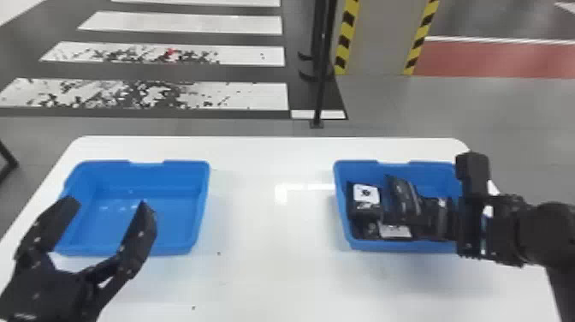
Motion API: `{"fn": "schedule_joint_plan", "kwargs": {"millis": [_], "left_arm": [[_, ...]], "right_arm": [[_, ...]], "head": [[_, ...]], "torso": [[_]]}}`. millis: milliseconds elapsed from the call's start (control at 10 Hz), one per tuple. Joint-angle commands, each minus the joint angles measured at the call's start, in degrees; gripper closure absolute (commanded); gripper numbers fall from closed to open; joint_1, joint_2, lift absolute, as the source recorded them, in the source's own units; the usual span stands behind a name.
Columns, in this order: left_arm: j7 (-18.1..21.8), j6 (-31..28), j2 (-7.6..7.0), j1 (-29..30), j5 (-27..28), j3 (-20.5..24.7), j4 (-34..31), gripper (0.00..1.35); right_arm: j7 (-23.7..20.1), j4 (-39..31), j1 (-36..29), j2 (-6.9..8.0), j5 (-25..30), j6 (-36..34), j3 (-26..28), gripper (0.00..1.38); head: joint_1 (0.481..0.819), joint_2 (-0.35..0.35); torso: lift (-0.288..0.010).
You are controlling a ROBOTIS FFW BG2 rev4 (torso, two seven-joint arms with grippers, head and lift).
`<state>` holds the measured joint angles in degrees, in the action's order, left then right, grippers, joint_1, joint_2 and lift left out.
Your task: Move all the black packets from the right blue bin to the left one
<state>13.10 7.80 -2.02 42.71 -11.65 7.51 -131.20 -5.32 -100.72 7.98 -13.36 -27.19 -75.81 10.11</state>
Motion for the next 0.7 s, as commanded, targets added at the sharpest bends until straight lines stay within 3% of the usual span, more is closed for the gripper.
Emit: {"fn": "schedule_joint_plan", "kwargs": {"millis": [0,200,300,500,600], "left_arm": [[0.1,0.1,0.00,-0.1,0.0,-0.1,0.2,0.12],[0.2,0.1,0.00,-0.4,0.0,-0.2,0.6,0.12],[0.2,0.4,0.00,-0.5,0.0,-0.2,0.9,0.12],[0.2,1.2,-0.09,-0.7,-0.1,-0.3,1.6,0.12],[0.2,1.5,0.00,-0.5,-0.1,-0.3,1.8,0.12]], "right_arm": [[0.7,1.4,1.0,0.00,-1.4,-1.8,-0.6,0.22],[1.8,2.9,2.4,-0.44,-1.8,-5.3,-2.2,0.31],[2.0,3.6,3.3,-0.53,-1.8,-5.7,-2.9,0.48],[2.2,2.4,2.4,-0.62,-2.1,-2.7,-3.3,1.10],[3.0,-0.3,0.9,-0.26,-2.5,0.0,-3.3,1.12]], "head": [[0.695,-0.040],[0.695,-0.031],[0.695,-0.026],[0.695,-0.019],[0.695,-0.019]], "torso": [[-0.140],[-0.140],[-0.140],[-0.140],[-0.140]]}}
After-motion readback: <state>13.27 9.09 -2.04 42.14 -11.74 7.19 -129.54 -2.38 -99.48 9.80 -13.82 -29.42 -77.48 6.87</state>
